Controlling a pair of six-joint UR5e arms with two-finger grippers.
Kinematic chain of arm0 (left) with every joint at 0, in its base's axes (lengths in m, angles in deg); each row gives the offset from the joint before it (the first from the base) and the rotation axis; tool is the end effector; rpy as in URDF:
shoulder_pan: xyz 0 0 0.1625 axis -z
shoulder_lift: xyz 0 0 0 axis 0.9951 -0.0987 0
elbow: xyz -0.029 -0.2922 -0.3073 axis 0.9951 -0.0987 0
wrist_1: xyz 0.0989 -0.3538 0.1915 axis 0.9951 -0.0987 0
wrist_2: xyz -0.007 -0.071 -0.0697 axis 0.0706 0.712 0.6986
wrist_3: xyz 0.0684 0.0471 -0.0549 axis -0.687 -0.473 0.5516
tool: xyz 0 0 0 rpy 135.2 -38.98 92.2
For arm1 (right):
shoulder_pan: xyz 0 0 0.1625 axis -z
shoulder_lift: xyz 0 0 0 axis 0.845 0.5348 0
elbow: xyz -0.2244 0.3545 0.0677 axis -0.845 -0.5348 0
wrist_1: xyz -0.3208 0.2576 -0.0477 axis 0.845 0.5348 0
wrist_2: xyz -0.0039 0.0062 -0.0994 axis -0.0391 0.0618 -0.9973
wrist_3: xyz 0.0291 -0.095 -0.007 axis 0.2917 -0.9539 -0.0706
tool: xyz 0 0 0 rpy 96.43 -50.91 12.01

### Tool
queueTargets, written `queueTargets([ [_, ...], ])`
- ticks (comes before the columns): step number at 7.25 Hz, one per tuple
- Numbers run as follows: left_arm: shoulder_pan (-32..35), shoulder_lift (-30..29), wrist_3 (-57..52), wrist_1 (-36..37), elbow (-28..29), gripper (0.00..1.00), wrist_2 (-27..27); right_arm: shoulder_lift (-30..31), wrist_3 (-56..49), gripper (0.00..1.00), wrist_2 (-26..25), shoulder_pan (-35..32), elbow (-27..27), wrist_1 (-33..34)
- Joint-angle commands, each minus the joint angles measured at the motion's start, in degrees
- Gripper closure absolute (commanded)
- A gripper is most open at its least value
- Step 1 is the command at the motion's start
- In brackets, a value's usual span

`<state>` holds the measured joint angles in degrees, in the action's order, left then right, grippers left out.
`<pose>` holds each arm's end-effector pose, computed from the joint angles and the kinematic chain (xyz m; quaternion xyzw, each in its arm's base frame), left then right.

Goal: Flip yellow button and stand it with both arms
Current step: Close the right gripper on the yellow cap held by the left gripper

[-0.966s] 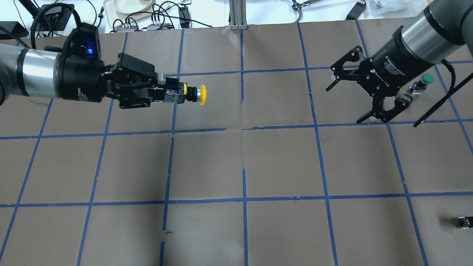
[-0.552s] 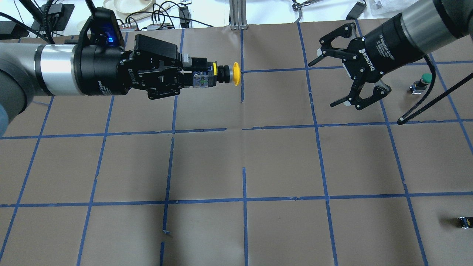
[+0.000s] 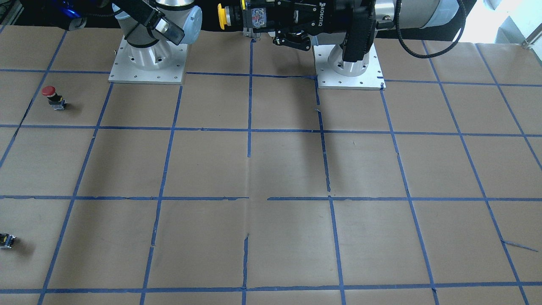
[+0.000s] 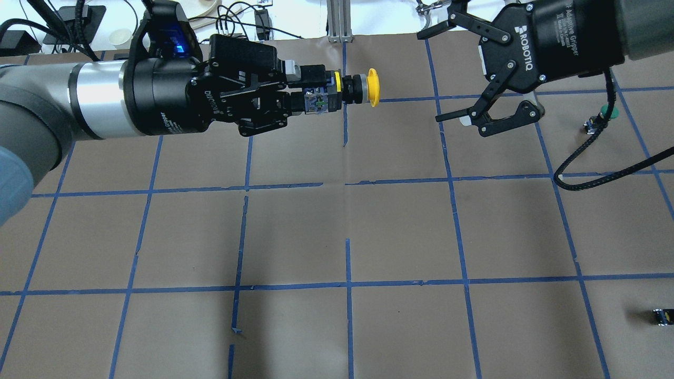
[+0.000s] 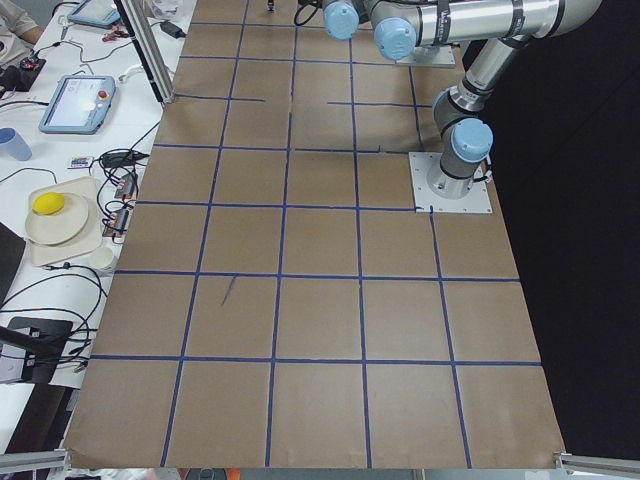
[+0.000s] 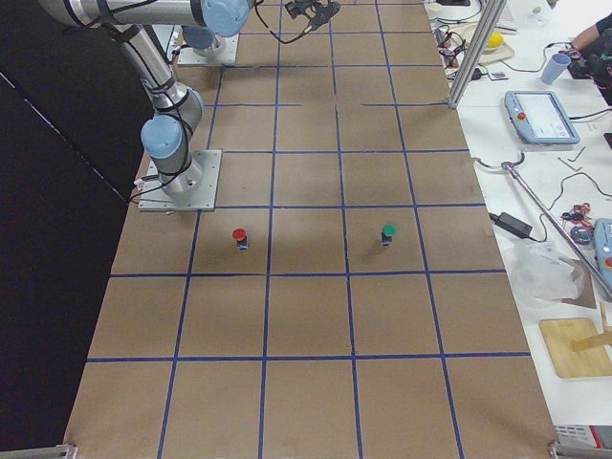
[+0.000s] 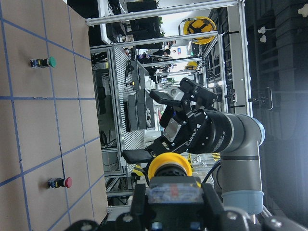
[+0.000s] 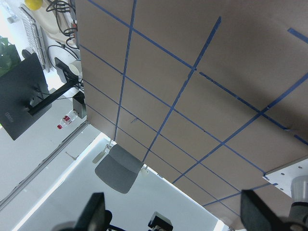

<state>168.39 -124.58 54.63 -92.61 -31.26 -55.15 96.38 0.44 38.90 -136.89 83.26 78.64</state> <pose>-0.1907 -0.4140 0.4958 0.0050 -0.7331 0.0430 0.6787 0.1390 -0.4145 0.5662 0.4472 0.7688 0.1192 0.4413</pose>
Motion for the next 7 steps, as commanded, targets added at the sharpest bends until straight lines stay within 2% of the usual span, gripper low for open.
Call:
queueTargets([
  [1,0.2,0.0,2.8,0.0,0.0,0.97,1.0,1.8,2.4,0.0,3.5,-0.2,0.5,-0.4],
  [2,0.2,0.1,2.8,0.1,0.0,0.97,1.0,1.9,3.3,0.0,5.3,-1.3,0.6,0.1],
  [6,0.2,-0.2,2.6,0.1,0.0,0.97,0.9,1.5,3.7,0.0,5.6,-3.4,1.0,-0.1],
  [7,0.2,-0.2,2.6,0.1,-0.1,0.97,0.9,1.2,4.6,0.01,7.8,-3.4,1.0,0.0],
])
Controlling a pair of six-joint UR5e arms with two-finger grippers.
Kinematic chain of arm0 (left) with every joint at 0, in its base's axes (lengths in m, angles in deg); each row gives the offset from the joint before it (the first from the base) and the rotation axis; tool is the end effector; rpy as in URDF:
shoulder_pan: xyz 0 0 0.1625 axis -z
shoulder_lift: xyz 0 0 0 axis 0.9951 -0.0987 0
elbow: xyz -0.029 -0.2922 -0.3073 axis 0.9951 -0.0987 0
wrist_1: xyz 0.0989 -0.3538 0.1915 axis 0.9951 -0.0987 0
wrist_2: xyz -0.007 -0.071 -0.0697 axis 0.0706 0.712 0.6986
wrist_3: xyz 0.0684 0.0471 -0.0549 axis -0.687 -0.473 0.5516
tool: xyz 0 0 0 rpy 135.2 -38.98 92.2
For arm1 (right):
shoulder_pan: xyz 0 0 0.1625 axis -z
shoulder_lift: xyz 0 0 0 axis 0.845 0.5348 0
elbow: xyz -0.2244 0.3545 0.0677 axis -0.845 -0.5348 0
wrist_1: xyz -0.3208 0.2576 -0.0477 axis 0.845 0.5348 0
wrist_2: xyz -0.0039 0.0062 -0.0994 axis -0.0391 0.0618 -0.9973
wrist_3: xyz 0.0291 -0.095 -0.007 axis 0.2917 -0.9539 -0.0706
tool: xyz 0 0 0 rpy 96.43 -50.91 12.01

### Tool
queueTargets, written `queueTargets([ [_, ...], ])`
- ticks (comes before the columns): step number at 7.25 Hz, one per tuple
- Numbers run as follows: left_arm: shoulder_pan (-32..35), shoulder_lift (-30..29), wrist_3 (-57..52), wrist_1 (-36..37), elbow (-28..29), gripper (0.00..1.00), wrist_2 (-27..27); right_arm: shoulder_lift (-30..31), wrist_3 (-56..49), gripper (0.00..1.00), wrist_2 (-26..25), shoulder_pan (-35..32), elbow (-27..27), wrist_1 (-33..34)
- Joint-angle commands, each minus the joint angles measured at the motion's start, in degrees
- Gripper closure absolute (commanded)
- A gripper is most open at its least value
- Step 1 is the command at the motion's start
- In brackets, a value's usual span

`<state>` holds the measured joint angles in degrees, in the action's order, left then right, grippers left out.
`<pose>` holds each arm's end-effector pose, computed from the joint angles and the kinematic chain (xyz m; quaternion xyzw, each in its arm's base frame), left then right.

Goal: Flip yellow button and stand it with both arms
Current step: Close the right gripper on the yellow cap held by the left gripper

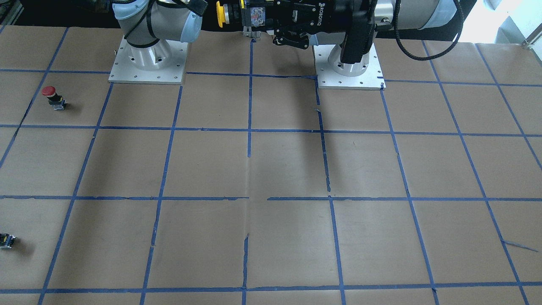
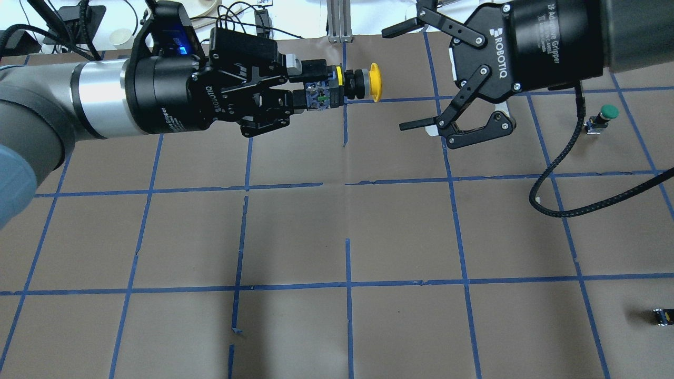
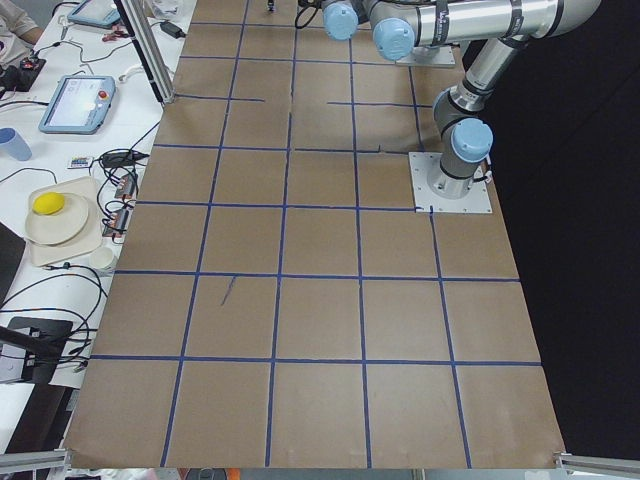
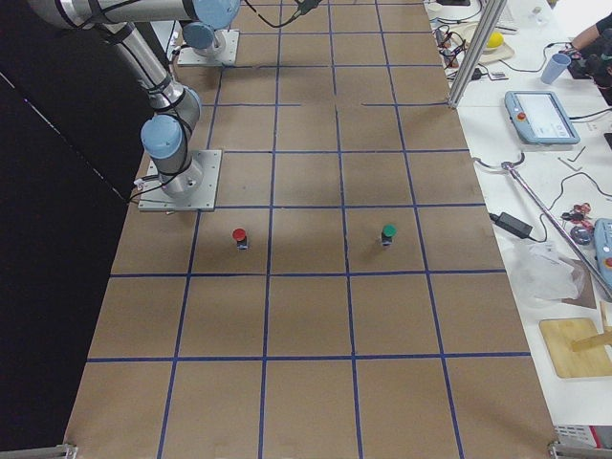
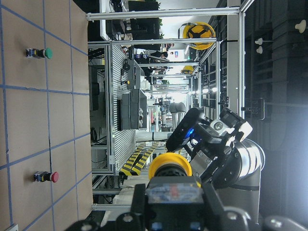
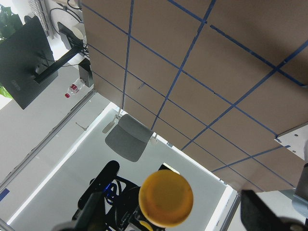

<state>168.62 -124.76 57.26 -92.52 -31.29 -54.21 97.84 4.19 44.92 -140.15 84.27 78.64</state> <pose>-0.1923 -0.4150 0.4960 0.0232 -0.7276 0.0280 0.6850 0.1694 -0.3954 0.5758 0.4334 0.7477 0.1631 0.4759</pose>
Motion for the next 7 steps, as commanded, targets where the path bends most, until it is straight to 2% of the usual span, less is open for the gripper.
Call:
queueTargets([
  [1,0.0,0.0,-0.1,0.0,0.0,0.97,0.0,-1.2,0.8,0.01,3.1,-0.1,0.0,0.0],
  [2,0.0,-0.1,-0.2,0.0,0.0,0.97,0.1,-1.4,0.8,0.03,3.1,-0.1,0.0,0.0],
  [6,0.0,-0.2,-0.3,0.2,0.0,0.97,0.1,-1.4,1.1,0.26,3.1,-0.2,0.1,-0.7],
  [7,0.0,-0.1,-0.3,0.2,0.0,0.97,0.2,-1.4,1.1,0.27,3.1,-0.3,0.2,-0.8],
])
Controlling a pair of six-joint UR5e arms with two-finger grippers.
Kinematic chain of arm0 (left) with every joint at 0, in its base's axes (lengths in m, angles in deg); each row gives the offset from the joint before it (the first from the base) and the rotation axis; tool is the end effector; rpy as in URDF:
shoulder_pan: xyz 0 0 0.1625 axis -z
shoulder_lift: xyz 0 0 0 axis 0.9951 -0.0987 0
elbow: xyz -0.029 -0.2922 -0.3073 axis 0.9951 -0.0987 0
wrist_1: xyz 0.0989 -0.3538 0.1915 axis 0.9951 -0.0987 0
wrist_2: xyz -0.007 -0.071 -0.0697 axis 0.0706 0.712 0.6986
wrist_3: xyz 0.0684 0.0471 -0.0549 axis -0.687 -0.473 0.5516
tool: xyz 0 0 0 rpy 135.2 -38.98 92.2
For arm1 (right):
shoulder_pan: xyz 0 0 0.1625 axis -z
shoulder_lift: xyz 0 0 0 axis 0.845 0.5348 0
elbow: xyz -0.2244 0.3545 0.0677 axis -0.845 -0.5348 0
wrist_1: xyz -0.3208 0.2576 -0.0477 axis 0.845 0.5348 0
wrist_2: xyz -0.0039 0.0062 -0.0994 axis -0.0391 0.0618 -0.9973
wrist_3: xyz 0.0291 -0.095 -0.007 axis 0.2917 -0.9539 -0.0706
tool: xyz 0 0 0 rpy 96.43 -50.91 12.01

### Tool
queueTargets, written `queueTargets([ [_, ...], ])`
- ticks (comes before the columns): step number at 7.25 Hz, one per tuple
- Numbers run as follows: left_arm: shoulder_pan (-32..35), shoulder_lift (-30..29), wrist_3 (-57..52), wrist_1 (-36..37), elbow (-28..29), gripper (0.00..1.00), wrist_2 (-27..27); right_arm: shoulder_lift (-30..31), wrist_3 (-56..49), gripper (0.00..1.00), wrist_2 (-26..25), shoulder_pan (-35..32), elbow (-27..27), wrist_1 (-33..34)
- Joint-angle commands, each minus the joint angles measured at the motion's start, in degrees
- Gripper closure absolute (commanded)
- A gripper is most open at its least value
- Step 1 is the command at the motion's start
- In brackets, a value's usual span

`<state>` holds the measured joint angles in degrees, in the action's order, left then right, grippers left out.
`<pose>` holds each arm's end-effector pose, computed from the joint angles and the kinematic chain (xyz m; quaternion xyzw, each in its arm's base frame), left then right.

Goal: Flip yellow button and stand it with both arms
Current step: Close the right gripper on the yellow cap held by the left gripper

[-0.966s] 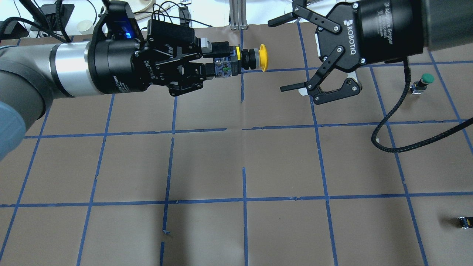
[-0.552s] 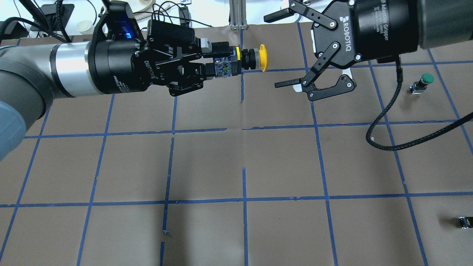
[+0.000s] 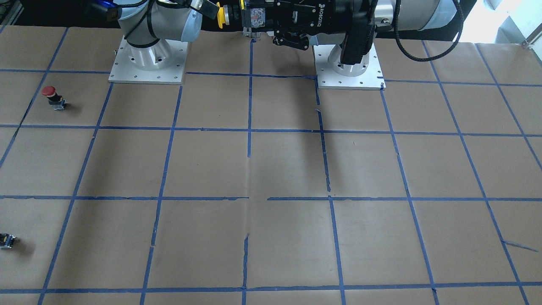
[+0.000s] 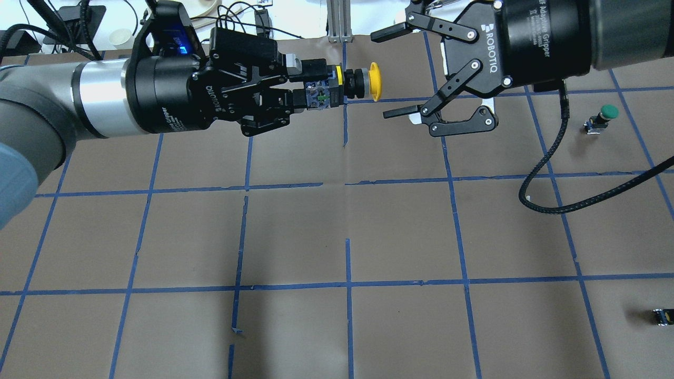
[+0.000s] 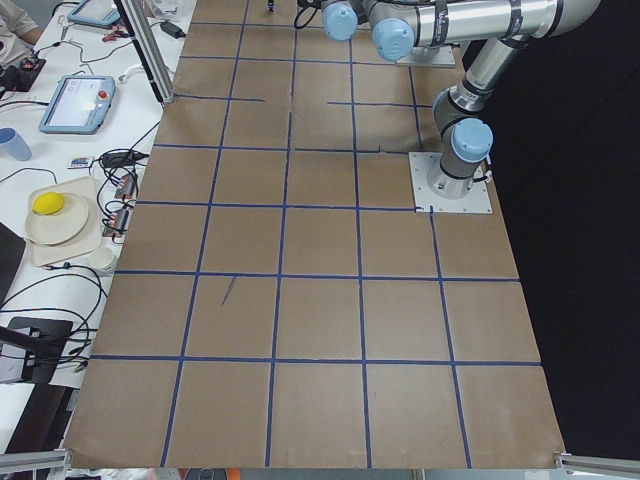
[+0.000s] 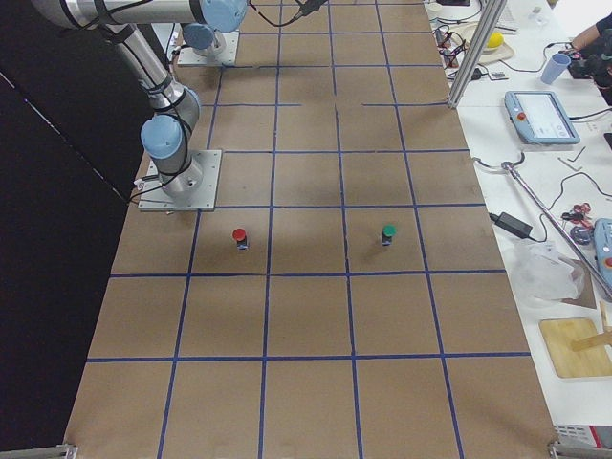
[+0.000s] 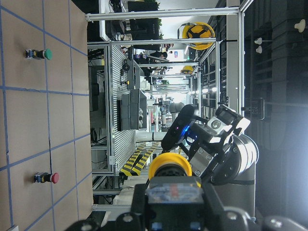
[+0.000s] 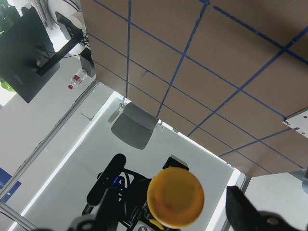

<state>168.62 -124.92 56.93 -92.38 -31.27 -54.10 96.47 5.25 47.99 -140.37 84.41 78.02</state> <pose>-0.1922 -0.4161 0.4954 0.0214 -0.7271 0.0303 0.6855 0.1723 -0.4039 0.5692 0.4390 0.7290 0.1933 0.4882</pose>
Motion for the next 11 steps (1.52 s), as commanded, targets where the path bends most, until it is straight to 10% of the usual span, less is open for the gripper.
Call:
queueTargets([
  [1,0.0,0.0,0.0,0.0,-0.1,0.96,2.0,0.0,0.0,0.26,0.0,-0.1,1.0,-0.2],
  [9,0.0,-0.1,-0.2,0.0,0.0,0.96,2.0,0.2,7.7,0.26,3.0,-0.5,1.5,5.0],
  [11,0.0,-0.2,-0.2,0.1,0.0,0.96,2.0,0.2,7.7,0.42,2.9,-0.5,1.8,5.0],
])
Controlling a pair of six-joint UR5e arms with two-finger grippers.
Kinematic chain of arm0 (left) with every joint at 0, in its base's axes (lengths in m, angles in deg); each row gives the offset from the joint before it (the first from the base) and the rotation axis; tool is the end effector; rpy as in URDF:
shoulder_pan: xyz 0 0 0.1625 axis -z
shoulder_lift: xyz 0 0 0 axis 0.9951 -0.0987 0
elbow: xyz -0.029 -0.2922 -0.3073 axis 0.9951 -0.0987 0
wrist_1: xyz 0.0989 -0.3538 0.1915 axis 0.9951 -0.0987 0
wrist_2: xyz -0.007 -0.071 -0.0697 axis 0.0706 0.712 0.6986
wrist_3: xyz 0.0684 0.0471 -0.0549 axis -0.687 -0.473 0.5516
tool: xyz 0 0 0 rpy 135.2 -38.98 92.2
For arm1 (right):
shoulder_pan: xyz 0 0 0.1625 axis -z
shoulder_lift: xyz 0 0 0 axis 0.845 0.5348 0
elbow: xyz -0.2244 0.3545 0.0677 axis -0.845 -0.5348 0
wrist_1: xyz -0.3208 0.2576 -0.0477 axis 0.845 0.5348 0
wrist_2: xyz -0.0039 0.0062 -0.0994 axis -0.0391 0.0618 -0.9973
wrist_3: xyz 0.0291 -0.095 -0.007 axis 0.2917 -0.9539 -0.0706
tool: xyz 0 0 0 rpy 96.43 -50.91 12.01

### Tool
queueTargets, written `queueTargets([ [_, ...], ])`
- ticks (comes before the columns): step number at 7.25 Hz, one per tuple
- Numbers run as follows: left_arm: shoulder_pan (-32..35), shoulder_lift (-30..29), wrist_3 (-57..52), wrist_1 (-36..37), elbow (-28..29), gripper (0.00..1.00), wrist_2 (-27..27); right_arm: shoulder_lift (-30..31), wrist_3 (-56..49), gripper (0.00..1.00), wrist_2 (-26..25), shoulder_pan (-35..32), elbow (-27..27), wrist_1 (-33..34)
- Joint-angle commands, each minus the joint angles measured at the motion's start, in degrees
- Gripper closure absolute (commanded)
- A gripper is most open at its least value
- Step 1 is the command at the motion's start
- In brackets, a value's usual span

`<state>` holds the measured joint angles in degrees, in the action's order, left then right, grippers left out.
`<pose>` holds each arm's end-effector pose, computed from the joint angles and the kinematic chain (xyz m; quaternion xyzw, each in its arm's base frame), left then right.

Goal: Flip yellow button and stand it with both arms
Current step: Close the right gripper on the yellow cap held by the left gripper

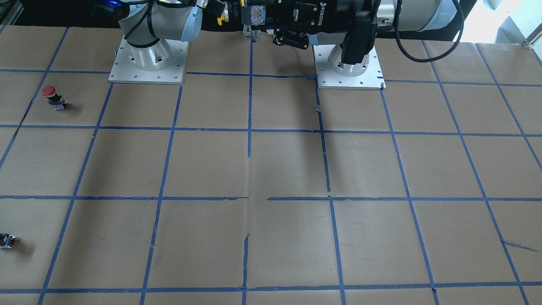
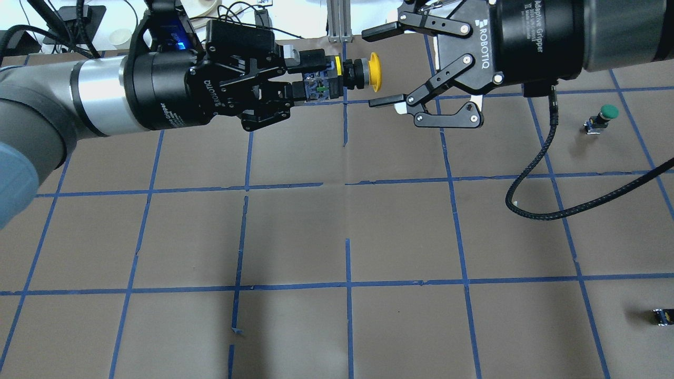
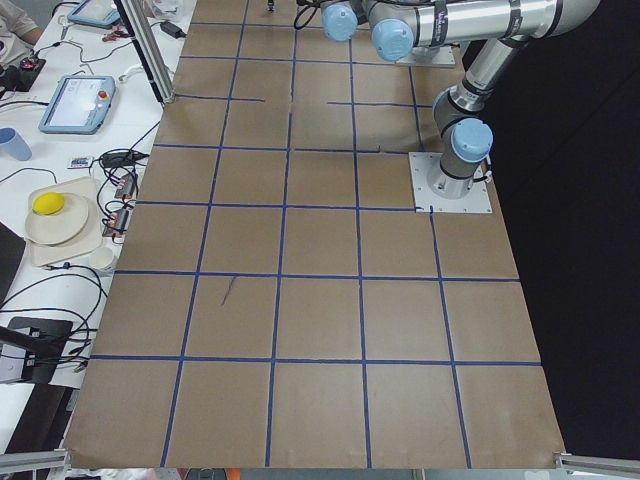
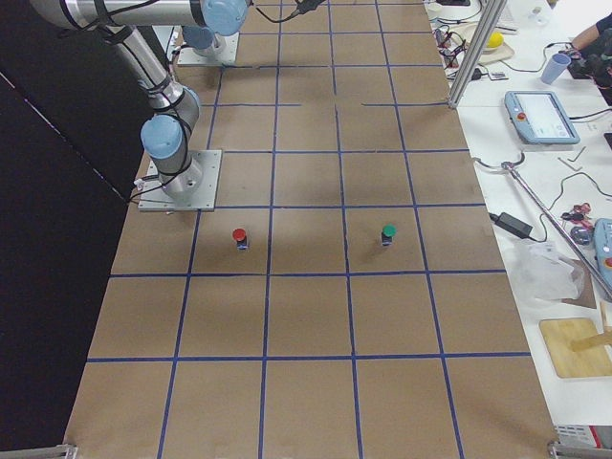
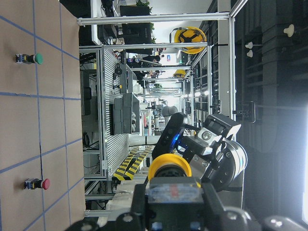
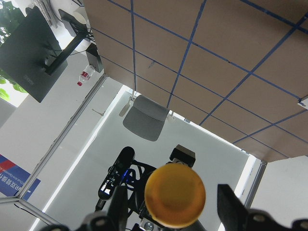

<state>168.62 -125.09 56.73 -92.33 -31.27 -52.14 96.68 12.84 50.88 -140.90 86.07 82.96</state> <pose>-0.1921 -0.4186 0.4974 0.0254 -0.7162 0.0363 0.6965 0.1781 -0.4033 0.5697 0.4603 0.6988 0.2155 0.5033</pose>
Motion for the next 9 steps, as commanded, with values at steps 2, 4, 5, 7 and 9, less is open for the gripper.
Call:
queueTargets([
  [2,0.0,-0.1,-0.3,1.0,-0.1,0.95,-0.1,0.1,0.1,0.68,0.0,0.0,0.2,0.1],
  [4,0.0,-0.2,-0.2,1.2,-0.1,0.95,0.0,0.2,0.1,0.8,0.0,0.0,0.2,0.0],
  [5,0.0,-0.2,-0.1,1.2,-0.1,0.94,0.0,0.2,0.1,0.81,0.1,0.0,0.2,0.0],
  [7,0.0,-0.5,0.2,1.3,0.0,0.04,0.0,0.2,0.2,0.81,0.0,0.0,0.2,0.0],
  [9,0.1,-0.4,0.6,1.6,0.1,0.0,-0.2,0.4,0.2,0.81,0.0,0.0,0.1,-0.1],
])
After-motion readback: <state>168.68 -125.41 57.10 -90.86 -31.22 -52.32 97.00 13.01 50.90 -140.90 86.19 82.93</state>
